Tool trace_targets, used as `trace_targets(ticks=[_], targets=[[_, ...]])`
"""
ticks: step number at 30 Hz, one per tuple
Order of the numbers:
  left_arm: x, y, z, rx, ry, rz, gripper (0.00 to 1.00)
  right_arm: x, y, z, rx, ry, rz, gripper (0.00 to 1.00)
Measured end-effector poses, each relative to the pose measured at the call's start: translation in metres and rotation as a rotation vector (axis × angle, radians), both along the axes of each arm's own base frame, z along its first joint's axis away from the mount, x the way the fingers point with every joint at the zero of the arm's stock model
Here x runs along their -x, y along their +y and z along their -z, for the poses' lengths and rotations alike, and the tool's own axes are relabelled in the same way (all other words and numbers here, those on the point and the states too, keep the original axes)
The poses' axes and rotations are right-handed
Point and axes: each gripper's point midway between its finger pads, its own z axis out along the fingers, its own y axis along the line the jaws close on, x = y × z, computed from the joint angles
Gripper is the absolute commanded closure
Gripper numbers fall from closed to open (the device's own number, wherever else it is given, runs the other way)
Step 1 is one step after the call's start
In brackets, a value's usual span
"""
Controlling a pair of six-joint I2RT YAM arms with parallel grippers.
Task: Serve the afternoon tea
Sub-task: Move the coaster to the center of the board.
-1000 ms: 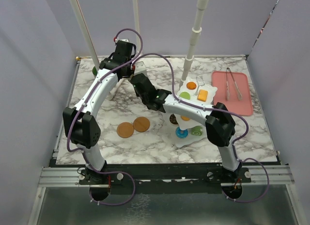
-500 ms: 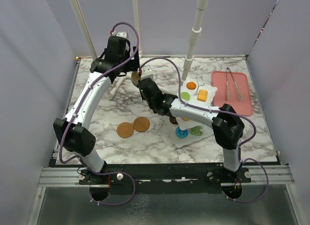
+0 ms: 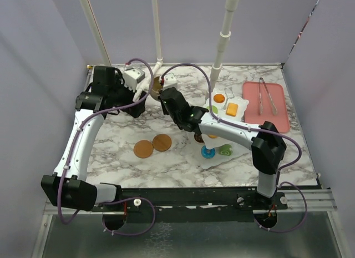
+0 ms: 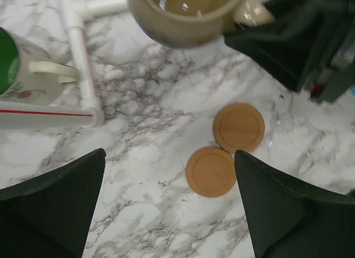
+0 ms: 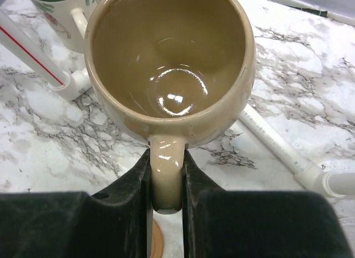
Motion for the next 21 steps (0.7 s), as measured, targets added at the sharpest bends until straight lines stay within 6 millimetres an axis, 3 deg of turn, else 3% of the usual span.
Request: trace_targets(ticks=[7,12,14,17,21], targets=[[0.051,-0.022,0.064,-0.003,0.141,0.304,0.01,-0.002,-0.006,-0.004,-0.001,-0.001,0.018,0.99],[0.104,-0.032,0.133,-0.066,0.216,0.495,0.03,0.0,-0.012,0.003,0.016,0.021,0.042,0.99],[0.118,-0.039,0.151,-0.118,0.186,0.568,0.02,0.0,-0.013,0.004,0.01,0.028,0.054,1.0],[0.128,-0.049,0.169,-0.193,0.097,0.656,0.03,0.0,-0.015,0.005,-0.008,0.034,0.077,1.0],[0.112,-0.055,0.182,-0.277,-0.034,0.665,0.06,0.001,-0.02,0.007,-0.019,0.043,0.099,1.0]])
